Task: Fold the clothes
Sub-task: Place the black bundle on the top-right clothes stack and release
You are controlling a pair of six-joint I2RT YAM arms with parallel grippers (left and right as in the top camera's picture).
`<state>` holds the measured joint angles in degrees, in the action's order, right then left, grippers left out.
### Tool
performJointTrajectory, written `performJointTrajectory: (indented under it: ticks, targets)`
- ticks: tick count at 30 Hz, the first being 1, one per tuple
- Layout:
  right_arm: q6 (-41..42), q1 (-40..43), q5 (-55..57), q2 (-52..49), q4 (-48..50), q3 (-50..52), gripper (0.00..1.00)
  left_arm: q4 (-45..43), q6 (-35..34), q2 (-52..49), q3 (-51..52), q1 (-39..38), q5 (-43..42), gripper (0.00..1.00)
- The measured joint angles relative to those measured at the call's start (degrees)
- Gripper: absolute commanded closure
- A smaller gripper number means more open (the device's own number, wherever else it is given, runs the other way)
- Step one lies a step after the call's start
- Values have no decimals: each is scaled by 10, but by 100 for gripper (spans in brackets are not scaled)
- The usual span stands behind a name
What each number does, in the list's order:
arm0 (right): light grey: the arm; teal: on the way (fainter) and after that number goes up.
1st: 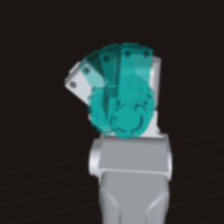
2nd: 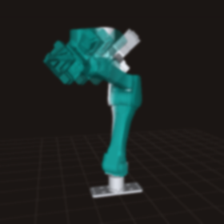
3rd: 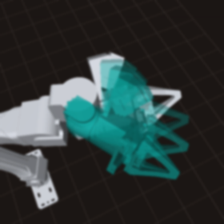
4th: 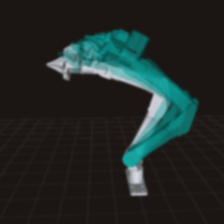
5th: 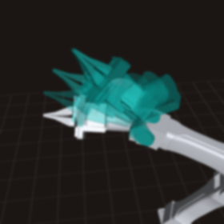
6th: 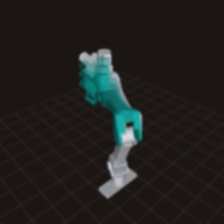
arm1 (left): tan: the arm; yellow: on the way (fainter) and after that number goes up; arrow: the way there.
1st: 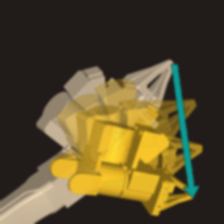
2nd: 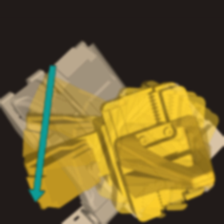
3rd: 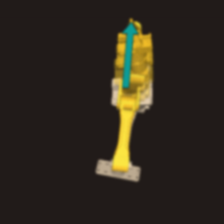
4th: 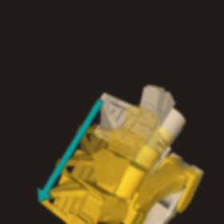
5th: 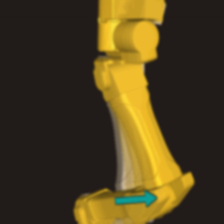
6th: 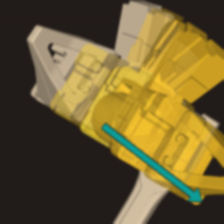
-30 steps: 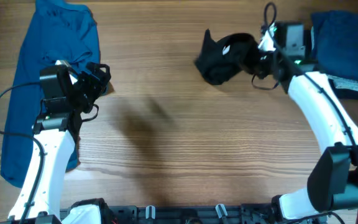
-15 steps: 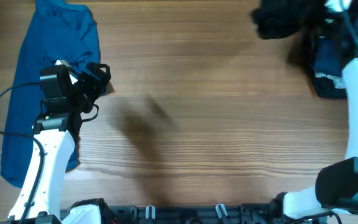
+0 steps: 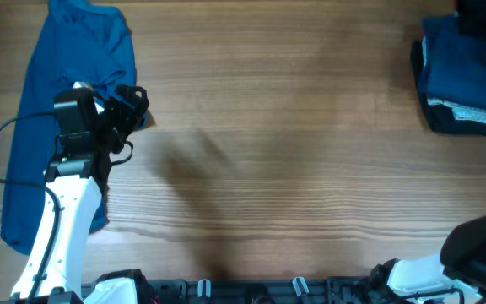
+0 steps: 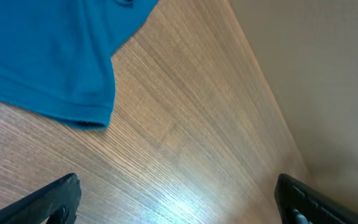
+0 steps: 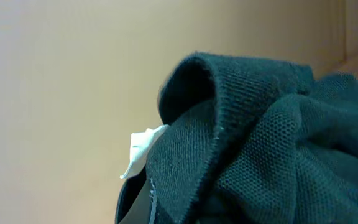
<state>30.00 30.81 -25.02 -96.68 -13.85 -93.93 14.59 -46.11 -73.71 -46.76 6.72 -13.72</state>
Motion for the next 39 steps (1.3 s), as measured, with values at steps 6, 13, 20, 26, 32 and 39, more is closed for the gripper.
performJointTrajectory:
  ticks: [6,13,20,26,32,39]
  targets:
    - [29,22,-27,-86,149,-5,95,0,0,0,0,0,3,0]
    - [53,49,-136,-227,348,-4,95,0,0,0,0,0,4,0]
    - [68,53,-176,-252,372,-7,96,0,0,0,0,0,4,0]
    - [54,67,-182,-252,177,-10,96,0,0,0,0,0,4,0]
    - [57,118,-183,-252,-8,-13,76,0,0,0,0,0,4,0]
    - [56,181,-187,-244,-177,-15,43,0,0,0,0,0,4,0]
